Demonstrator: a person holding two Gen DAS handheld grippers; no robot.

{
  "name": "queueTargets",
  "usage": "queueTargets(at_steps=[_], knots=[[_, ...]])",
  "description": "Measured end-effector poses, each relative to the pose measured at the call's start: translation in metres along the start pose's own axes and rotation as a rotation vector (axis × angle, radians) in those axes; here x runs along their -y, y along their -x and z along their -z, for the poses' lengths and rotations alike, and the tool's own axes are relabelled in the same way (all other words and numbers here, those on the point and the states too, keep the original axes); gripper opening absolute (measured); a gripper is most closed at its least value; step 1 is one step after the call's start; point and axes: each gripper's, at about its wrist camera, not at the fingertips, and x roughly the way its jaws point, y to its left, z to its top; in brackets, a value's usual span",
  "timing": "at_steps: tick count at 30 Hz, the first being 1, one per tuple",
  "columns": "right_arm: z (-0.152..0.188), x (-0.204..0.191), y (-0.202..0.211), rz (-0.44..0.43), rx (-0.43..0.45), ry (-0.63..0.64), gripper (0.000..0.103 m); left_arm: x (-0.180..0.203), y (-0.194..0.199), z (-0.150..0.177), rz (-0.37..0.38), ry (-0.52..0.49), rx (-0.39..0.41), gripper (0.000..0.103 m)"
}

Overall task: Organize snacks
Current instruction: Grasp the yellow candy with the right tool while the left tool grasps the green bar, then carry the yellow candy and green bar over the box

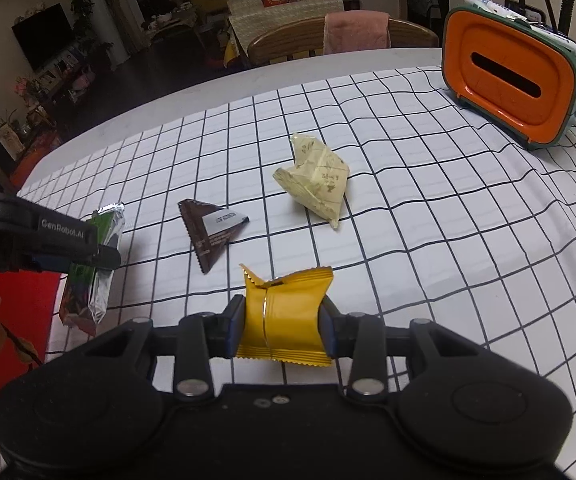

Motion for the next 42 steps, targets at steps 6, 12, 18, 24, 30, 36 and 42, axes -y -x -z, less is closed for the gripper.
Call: queueTargets(at_steps=[6,12,18,24,30,36,42], knots=[[0.004,-0.007,0.024,-0.033,0.016,0.004,0.036,0.0,0.051,0.032,0.026,-0.065,0.025,0.043],[0.008,-0.024,0.05,-0.058,0.036,0.018,0.036,-0.006,0.095,0.059,0.056,-0.097,0.041,0.043],[0.011,-0.048,0.07,-0.087,0.059,0.036,0.036,-0.028,0.13,0.073,0.081,-0.102,0.06,0.043],[0.016,-0.078,0.081,-0.111,0.076,0.059,0.036,-0.061,0.159,0.077,0.116,-0.096,0.105,0.043],[0.019,-0.112,0.085,-0.125,0.086,0.088,0.036,-0.101,0.182,0.082,0.116,-0.075,0.137,0.043],[0.024,-0.145,0.084,-0.134,0.087,0.109,0.036,-0.139,0.178,0.074,0.094,-0.056,0.152,0.043],[0.03,-0.178,0.081,-0.138,0.091,0.135,0.036,-0.176,0.18,0.076,0.068,-0.043,0.163,0.043]])
